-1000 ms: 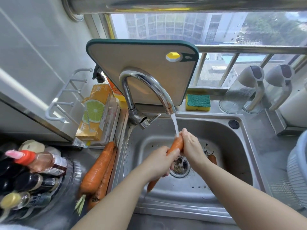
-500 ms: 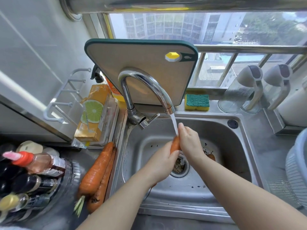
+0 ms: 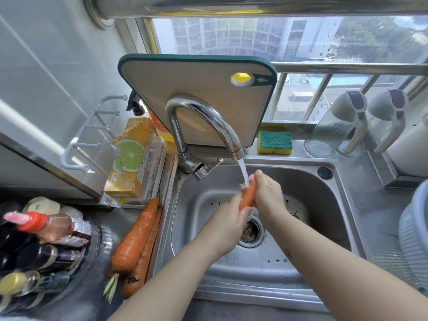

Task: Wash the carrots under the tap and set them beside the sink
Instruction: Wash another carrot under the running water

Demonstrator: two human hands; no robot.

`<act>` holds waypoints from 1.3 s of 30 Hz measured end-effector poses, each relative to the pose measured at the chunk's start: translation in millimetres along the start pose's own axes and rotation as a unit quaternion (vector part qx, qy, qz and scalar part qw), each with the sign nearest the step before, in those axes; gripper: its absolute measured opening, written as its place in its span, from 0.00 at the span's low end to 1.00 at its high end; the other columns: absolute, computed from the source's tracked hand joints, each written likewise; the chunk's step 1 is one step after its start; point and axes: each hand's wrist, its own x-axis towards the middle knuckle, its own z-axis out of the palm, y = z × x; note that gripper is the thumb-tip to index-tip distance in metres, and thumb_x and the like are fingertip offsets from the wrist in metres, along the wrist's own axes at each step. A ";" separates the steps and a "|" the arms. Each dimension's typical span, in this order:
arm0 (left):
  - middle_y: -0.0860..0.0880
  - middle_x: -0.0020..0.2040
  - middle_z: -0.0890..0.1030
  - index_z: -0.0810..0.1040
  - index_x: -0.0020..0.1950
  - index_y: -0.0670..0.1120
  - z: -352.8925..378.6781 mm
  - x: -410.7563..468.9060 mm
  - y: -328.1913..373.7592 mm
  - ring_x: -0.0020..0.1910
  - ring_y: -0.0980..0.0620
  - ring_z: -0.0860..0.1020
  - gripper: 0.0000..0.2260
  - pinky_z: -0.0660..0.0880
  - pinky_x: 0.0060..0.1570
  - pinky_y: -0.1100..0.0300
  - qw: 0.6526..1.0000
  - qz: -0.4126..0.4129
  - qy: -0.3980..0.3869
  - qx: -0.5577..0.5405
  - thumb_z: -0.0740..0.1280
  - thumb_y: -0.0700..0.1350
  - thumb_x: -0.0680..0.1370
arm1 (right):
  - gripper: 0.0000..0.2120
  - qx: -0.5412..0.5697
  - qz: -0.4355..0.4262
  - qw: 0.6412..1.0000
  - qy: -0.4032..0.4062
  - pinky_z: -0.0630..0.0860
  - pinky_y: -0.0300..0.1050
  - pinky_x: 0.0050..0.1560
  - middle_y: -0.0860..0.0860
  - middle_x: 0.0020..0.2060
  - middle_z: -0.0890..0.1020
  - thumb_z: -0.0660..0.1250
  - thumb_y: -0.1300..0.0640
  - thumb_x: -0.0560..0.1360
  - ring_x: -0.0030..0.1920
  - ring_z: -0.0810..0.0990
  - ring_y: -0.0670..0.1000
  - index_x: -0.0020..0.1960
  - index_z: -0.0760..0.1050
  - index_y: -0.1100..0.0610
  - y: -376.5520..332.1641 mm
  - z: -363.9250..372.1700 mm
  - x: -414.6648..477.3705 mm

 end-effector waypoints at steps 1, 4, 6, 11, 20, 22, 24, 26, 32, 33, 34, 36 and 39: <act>0.49 0.64 0.75 0.66 0.71 0.50 -2.1 1.2 -2.3 0.62 0.48 0.73 0.17 0.70 0.58 0.56 1.000 0.007 -0.005 -0.004 0.57 0.47 0.82 | 0.18 0.017 0.018 1.000 -0.014 0.72 0.44 0.37 0.53 0.29 0.81 0.55 0.54 0.82 0.32 0.74 0.52 0.36 0.73 0.57 -1.6 -2.5 0.4; 0.53 0.64 0.75 0.68 0.70 0.51 -12.3 5.3 -12.7 0.60 0.54 0.73 0.19 0.67 0.56 0.63 0.999 0.022 0.033 -0.006 0.64 0.46 0.79 | 0.17 0.015 0.055 0.991 -0.117 0.68 0.40 0.33 0.51 0.37 0.85 0.56 0.48 0.81 0.33 0.72 0.49 0.48 0.78 0.58 -1.8 -16.3 0.4; 0.55 0.60 0.77 0.72 0.66 0.53 -15.4 4.9 -17.0 0.57 0.56 0.75 0.19 0.70 0.56 0.62 0.998 0.020 0.066 -0.007 0.68 0.46 0.76 | 0.13 -0.006 0.079 0.980 -0.183 0.68 0.37 0.33 0.52 0.37 0.82 0.61 0.50 0.79 0.31 0.71 0.46 0.51 0.77 0.59 -2.6 -22.8 -2.4; 0.56 0.40 0.79 0.77 0.47 0.51 -23.6 6.4 -19.0 0.39 0.58 0.76 0.08 0.70 0.39 0.61 0.997 -0.036 0.057 0.021 0.69 0.54 0.74 | 0.06 -0.054 0.082 0.969 -0.228 0.75 0.34 0.33 0.53 0.34 0.79 0.70 0.59 0.74 0.29 0.75 0.45 0.49 0.77 0.60 -15.9 -37.0 2.5; 0.49 0.38 0.83 0.80 0.55 0.45 -50.4 12.2 -25.7 0.31 0.60 0.79 0.08 0.75 0.32 0.70 0.915 -0.149 -0.023 -0.373 0.66 0.39 0.77 | 0.15 -0.028 0.041 0.976 -0.210 0.82 0.41 0.42 0.59 0.48 0.82 0.72 0.64 0.64 0.41 0.84 0.55 0.51 0.77 0.61 -38.7 -71.8 5.9; 0.45 0.37 0.84 0.78 0.56 0.40 -48.6 17.5 -25.3 0.32 0.56 0.82 0.09 0.79 0.33 0.66 0.844 -0.191 0.016 -0.502 0.66 0.36 0.76 | 0.14 -0.100 0.010 0.973 -0.206 0.80 0.39 0.41 0.60 0.47 0.82 0.73 0.67 0.66 0.40 0.84 0.53 0.50 0.78 0.59 -45.0 -79.3 3.6; 0.44 0.36 0.84 0.77 0.53 0.40 -40.6 24.5 -22.4 0.32 0.53 0.83 0.06 0.81 0.35 0.62 0.791 -0.212 0.058 -0.570 0.66 0.37 0.77 | 0.13 -0.248 -0.062 0.949 -0.186 0.79 0.38 0.42 0.54 0.44 0.83 0.74 0.65 0.69 0.39 0.84 0.48 0.50 0.79 0.52 -50.6 -84.9 2.8; 0.44 0.38 0.84 0.75 0.50 0.42 -27.6 31.3 -17.5 0.36 0.50 0.83 0.02 0.81 0.38 0.58 0.748 -0.225 0.099 -0.617 0.64 0.39 0.79 | 0.15 -0.425 -0.156 0.878 -0.156 0.76 0.39 0.47 0.45 0.43 0.83 0.76 0.58 0.68 0.42 0.81 0.45 0.52 0.80 0.48 -56.2 -88.9 1.4; 0.47 0.35 0.73 0.70 0.41 0.42 3.7 54.0 8.8 0.34 0.51 0.74 0.17 0.74 0.52 0.55 0.534 -0.252 0.178 -0.788 0.51 0.50 0.83 | 0.17 -0.570 -0.268 0.757 -0.172 0.66 0.35 0.44 0.41 0.42 0.78 0.72 0.54 0.71 0.43 0.76 0.43 0.58 0.77 0.49 -52.2 -88.5 -22.0; 0.48 0.30 0.72 0.69 0.40 0.44 7.9 56.6 11.8 0.29 0.52 0.73 0.18 0.74 0.48 0.57 0.510 -0.248 0.180 -0.804 0.50 0.52 0.83 | 0.15 -0.576 -0.267 0.752 -0.179 0.67 0.35 0.42 0.42 0.41 0.78 0.71 0.53 0.72 0.42 0.75 0.43 0.58 0.77 0.50 -49.4 -88.0 -25.2; 0.50 0.25 0.70 0.67 0.39 0.45 11.8 58.3 14.9 0.23 0.53 0.71 0.19 0.73 0.43 0.58 0.495 -0.243 0.181 -0.815 0.49 0.54 0.83 | 0.13 -0.578 -0.259 0.752 -0.183 0.67 0.35 0.41 0.42 0.40 0.78 0.70 0.52 0.73 0.40 0.75 0.44 0.57 0.77 0.51 -47.7 -87.5 -27.8; 0.51 0.21 0.68 0.66 0.38 0.46 21.1 59.6 19.4 0.18 0.54 0.69 0.19 0.70 0.38 0.58 0.485 -0.231 0.178 -0.824 0.49 0.55 0.83 | 0.10 -0.567 -0.234 0.770 -0.177 0.69 0.37 0.38 0.46 0.37 0.79 0.66 0.50 0.75 0.37 0.75 0.46 0.53 0.78 0.53 -48.3 -85.9 -31.6; 0.49 0.30 0.71 0.67 0.40 0.45 38.2 56.3 30.8 0.28 0.54 0.73 0.15 0.73 0.35 0.59 0.528 -0.225 0.149 -0.805 0.53 0.49 0.83 | 0.18 -0.559 -0.177 0.798 -0.141 0.69 0.44 0.37 0.51 0.33 0.79 0.60 0.46 0.78 0.34 0.74 0.49 0.41 0.77 0.59 -47.6 -79.2 -30.8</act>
